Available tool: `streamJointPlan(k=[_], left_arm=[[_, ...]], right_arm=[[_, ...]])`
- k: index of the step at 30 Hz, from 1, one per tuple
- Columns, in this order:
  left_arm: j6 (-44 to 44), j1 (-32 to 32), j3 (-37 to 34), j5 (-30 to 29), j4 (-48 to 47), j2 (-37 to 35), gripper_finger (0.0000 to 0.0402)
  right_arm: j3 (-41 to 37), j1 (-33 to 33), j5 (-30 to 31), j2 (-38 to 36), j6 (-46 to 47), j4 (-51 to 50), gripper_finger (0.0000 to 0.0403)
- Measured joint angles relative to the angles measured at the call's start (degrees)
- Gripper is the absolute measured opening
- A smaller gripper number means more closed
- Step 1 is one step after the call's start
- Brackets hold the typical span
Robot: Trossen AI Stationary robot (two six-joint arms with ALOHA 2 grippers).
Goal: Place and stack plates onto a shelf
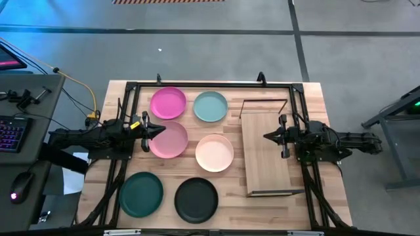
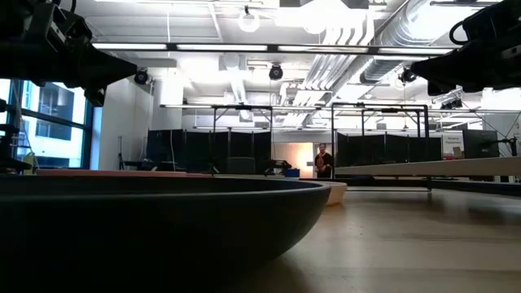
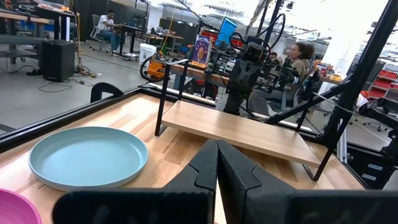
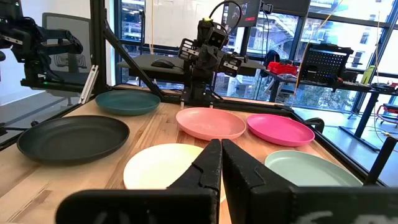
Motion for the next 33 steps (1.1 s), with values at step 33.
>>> streamJointPlan(k=[33], left_arm=[[0.01, 0.02, 0.00, 0.00, 0.00, -0.01, 0.0000]], right_arm=[[-0.01, 0.41, 2.52, 0.00, 51.99, 20.04, 0.0000]])
